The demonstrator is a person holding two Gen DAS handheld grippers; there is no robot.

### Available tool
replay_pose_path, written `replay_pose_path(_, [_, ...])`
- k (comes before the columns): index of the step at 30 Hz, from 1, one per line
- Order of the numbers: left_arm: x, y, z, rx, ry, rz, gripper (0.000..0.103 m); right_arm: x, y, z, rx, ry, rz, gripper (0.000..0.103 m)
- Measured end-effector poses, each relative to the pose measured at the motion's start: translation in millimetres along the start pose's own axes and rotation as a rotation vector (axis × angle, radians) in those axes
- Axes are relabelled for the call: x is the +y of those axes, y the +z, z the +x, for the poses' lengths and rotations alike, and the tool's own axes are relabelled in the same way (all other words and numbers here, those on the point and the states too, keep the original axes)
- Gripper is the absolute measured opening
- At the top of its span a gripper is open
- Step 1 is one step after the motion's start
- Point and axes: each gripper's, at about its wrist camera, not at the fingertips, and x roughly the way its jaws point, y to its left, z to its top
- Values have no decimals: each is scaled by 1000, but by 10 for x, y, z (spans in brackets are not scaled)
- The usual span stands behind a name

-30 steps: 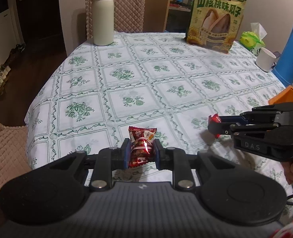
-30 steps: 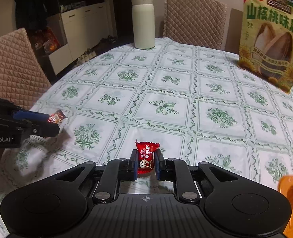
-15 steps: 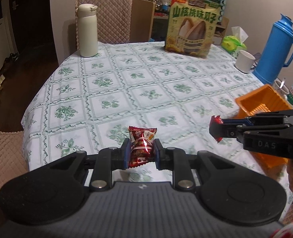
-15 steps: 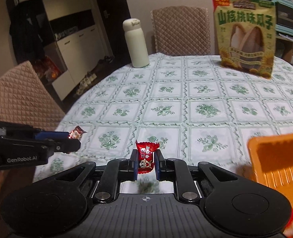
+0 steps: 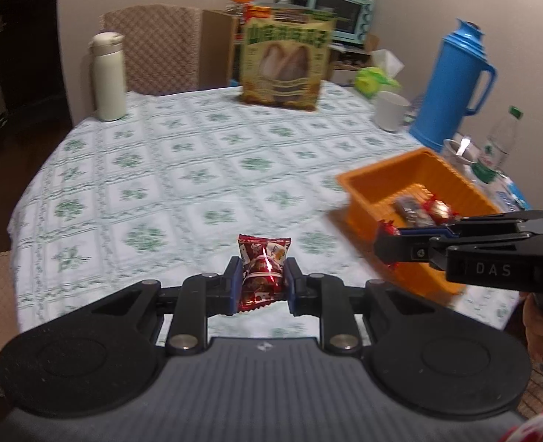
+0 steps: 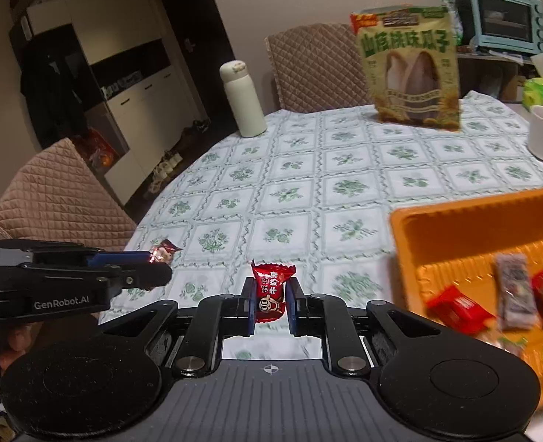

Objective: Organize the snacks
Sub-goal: 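Carry both candies over the orange tray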

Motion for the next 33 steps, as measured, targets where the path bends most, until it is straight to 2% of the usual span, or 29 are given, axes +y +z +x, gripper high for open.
replay_pose_path(5, [-381, 7, -4, -1, -52, 35, 22, -195, -92, -342, -17, -27, 27, 17])
replay_pose_path(11, [-793, 62, 82, -1, -103, 82, 22, -527, -169, -694, -36, -97, 71, 17])
replay_pose_path(19, [-1206, 211, 217, -18, -124, 115, 22, -963, -188, -1050, -57, -180, 118, 17])
replay_pose_path(24, [-1379, 286, 279, -29, -127, 123, 22, -1144, -152, -1156, -70, -201, 124, 17])
replay_pose_path(33, [-1552, 334, 388, -28, -118, 117, 21, -1413, -104, -1111, -59, -208, 108, 17])
